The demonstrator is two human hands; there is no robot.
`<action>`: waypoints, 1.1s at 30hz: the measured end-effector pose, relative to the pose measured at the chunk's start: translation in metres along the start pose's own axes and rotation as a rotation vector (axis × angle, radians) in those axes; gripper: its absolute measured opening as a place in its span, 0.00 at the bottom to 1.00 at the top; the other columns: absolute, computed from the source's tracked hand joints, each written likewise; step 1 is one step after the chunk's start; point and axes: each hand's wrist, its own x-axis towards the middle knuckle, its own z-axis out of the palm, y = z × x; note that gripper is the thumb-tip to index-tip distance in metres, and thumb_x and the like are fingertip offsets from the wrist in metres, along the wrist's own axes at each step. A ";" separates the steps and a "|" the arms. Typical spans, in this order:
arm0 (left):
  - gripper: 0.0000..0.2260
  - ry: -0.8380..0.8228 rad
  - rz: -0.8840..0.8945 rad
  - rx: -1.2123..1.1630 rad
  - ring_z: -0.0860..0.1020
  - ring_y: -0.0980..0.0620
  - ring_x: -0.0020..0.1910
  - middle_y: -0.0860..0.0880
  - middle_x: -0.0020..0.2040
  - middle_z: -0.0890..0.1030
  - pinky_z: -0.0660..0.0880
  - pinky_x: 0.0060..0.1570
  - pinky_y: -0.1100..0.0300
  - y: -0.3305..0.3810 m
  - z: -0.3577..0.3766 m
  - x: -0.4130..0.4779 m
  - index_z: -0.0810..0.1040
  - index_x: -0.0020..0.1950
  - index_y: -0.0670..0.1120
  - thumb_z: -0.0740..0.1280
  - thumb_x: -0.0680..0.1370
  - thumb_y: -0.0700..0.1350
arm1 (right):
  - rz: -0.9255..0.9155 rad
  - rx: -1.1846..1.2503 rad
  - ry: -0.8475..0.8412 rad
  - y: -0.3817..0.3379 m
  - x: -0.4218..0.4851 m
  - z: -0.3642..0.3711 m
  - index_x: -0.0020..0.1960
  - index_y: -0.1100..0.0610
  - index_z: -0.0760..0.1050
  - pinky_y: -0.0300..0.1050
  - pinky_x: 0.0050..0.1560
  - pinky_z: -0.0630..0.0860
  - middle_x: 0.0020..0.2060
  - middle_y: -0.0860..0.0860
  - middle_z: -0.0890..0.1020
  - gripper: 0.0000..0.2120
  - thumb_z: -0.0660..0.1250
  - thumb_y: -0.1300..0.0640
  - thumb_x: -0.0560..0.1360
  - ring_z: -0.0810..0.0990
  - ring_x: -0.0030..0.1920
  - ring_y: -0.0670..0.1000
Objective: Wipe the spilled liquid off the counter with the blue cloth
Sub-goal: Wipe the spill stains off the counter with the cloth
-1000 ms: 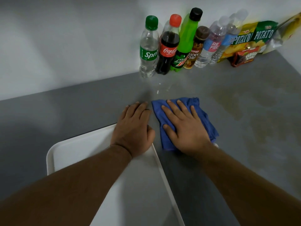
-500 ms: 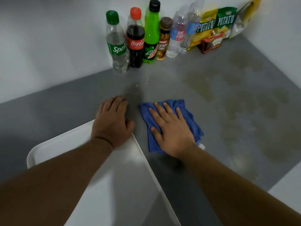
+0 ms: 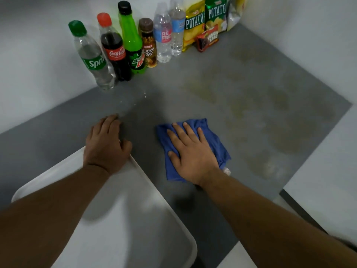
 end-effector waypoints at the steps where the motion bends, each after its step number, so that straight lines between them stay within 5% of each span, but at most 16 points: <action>1: 0.30 -0.003 0.003 0.001 0.70 0.36 0.73 0.41 0.75 0.74 0.68 0.73 0.37 -0.001 0.000 0.000 0.75 0.71 0.40 0.58 0.72 0.53 | -0.033 0.013 -0.002 0.001 -0.017 0.001 0.84 0.49 0.53 0.65 0.81 0.47 0.84 0.49 0.54 0.30 0.48 0.40 0.85 0.49 0.83 0.56; 6: 0.30 -0.017 0.030 0.043 0.70 0.35 0.73 0.40 0.75 0.74 0.65 0.74 0.36 -0.002 0.000 -0.003 0.74 0.71 0.40 0.57 0.74 0.53 | -0.078 0.031 -0.066 0.030 -0.094 0.004 0.84 0.45 0.49 0.61 0.82 0.44 0.84 0.45 0.50 0.29 0.48 0.39 0.85 0.43 0.84 0.51; 11: 0.27 -0.028 0.095 0.081 0.70 0.35 0.73 0.40 0.75 0.73 0.61 0.76 0.33 0.013 -0.002 -0.013 0.75 0.70 0.41 0.58 0.75 0.51 | -0.034 0.028 -0.044 0.051 -0.084 -0.002 0.84 0.45 0.53 0.64 0.81 0.47 0.84 0.45 0.54 0.29 0.51 0.41 0.85 0.48 0.84 0.52; 17: 0.23 -0.003 0.291 -0.056 0.75 0.35 0.69 0.40 0.74 0.76 0.69 0.72 0.35 0.087 0.016 -0.024 0.79 0.65 0.41 0.62 0.74 0.50 | 0.031 0.090 -0.005 0.017 -0.097 0.006 0.84 0.50 0.54 0.62 0.82 0.44 0.84 0.48 0.52 0.29 0.50 0.43 0.85 0.45 0.84 0.53; 24: 0.23 -0.071 0.277 -0.194 0.75 0.39 0.70 0.44 0.73 0.77 0.68 0.74 0.36 0.153 0.039 -0.047 0.79 0.65 0.43 0.61 0.74 0.51 | 0.071 0.130 -0.021 0.046 -0.177 0.010 0.83 0.43 0.54 0.58 0.81 0.46 0.83 0.42 0.54 0.28 0.51 0.40 0.85 0.46 0.83 0.48; 33: 0.25 -0.132 0.336 -0.067 0.72 0.39 0.74 0.44 0.76 0.74 0.64 0.76 0.34 0.158 0.049 -0.054 0.78 0.69 0.45 0.62 0.75 0.54 | 0.193 0.090 -0.047 0.048 -0.141 0.002 0.85 0.48 0.48 0.63 0.81 0.42 0.84 0.47 0.47 0.31 0.46 0.38 0.85 0.40 0.83 0.53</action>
